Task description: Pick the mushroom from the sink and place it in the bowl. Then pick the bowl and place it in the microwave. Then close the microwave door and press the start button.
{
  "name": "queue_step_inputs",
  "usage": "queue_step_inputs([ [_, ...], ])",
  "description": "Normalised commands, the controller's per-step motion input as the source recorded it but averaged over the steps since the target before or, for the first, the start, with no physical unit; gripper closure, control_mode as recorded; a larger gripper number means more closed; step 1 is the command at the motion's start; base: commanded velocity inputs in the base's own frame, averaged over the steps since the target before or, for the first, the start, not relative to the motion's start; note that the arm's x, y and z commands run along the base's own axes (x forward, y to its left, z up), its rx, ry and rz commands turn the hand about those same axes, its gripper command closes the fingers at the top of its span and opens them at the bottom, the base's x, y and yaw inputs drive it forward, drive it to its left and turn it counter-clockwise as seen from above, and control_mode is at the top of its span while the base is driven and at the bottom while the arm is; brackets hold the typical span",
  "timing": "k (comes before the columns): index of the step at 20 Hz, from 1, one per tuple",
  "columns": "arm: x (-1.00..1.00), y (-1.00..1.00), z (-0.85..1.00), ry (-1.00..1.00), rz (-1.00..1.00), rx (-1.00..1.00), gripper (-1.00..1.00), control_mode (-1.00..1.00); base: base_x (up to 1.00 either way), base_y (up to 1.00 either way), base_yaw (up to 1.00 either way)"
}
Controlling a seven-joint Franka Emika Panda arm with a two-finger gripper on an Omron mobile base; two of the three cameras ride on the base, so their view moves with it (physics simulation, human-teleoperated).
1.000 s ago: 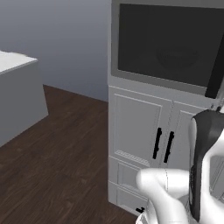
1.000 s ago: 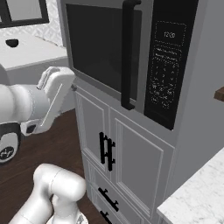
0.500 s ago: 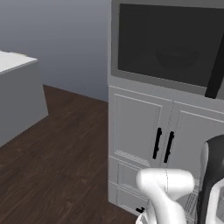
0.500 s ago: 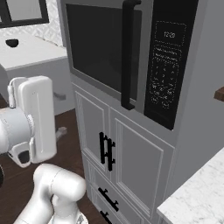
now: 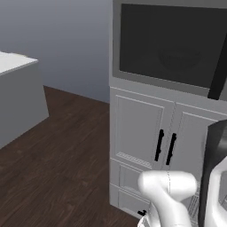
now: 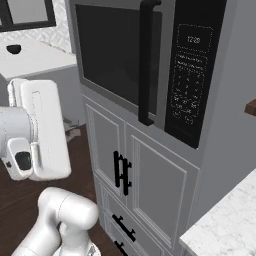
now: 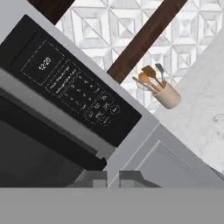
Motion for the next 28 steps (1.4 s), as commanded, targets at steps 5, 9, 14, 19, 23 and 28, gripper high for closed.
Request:
queue_step_inputs([
  [5, -0.09, -0.09, 0.0, 0.21, 0.0, -0.41, 1.0, -1.0, 0.0, 0.0, 0.0],
  [9, -0.06, -0.29, 0.0, 0.0, 0.06, -0.28, 1.0, -1.0, 0.0, 0.0, 0.0],
  [14, 0.0, -0.18, -0.14, 0.01, 0.12, -0.17, 1.0, -1.0, 0.0, 0.0, 0.0],
  [19, 0.0, -0.23, -0.26, 0.0, 0.1, -0.1, 1.0, -1.0, 0.0, 0.0, 0.0],
  [23, 0.07, -0.13, -0.17, 0.04, 0.01, -0.04, 1.0, -1.0, 0.0, 0.0, 0.0],
  [28, 0.25, 0.0, -0.25, 0.03, 0.0, -0.02, 1.0, -1.0, 0.0, 0.0, 0.0],
])
